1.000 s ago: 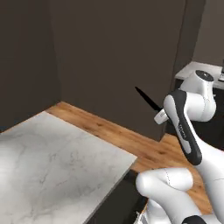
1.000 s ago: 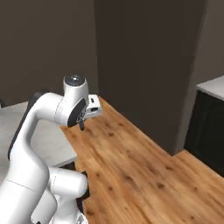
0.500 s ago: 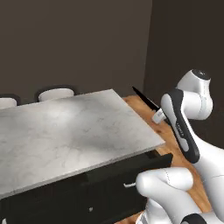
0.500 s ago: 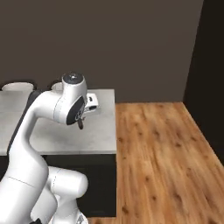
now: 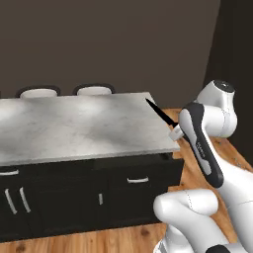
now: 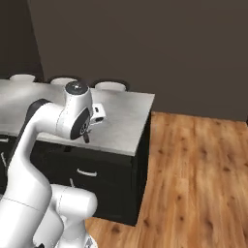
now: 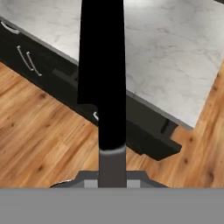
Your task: Pick up the metallic utensils from the counter and place them in the open drawer. Make sure not to pick up any wooden utensils.
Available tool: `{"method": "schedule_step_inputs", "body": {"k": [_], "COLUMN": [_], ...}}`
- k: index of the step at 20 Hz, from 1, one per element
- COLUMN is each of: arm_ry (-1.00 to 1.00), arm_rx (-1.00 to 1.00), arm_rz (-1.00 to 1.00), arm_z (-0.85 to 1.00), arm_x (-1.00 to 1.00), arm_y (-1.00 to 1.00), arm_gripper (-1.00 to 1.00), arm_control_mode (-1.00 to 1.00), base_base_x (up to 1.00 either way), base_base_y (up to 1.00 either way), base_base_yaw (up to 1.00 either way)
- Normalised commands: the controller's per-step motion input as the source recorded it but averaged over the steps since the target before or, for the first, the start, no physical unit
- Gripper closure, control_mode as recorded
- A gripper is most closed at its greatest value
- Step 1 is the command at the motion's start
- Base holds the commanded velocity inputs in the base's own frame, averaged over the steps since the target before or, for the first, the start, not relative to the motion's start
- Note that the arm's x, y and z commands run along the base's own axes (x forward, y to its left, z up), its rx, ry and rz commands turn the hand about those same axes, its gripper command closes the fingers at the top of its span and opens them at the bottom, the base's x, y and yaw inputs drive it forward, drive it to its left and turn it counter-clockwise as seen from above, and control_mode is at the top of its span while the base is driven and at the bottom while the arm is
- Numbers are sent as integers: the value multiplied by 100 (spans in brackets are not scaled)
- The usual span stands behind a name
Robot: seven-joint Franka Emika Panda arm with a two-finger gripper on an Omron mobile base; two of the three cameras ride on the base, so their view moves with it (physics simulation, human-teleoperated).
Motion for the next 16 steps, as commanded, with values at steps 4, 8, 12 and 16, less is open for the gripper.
{"method": "schedule_step_inputs", "body": {"k": [4,8,12,16], "arm_ry": [0,0,0,0], "arm_rx": [0,0,0,0], "arm_rz": [0,0,0,0], "arm_z": [0,0,0,0], "arm_x": [0,0,0,0], "arm_y": [0,0,0,0], "arm_gripper": [100,100,100,100], "arm_control_mode": [100,100,100,100], "base_base_x": [4,-14,-5,0], "base_base_y": [-76,-72,-62,-70], "base_base_yaw": [72,76,80,72]}}
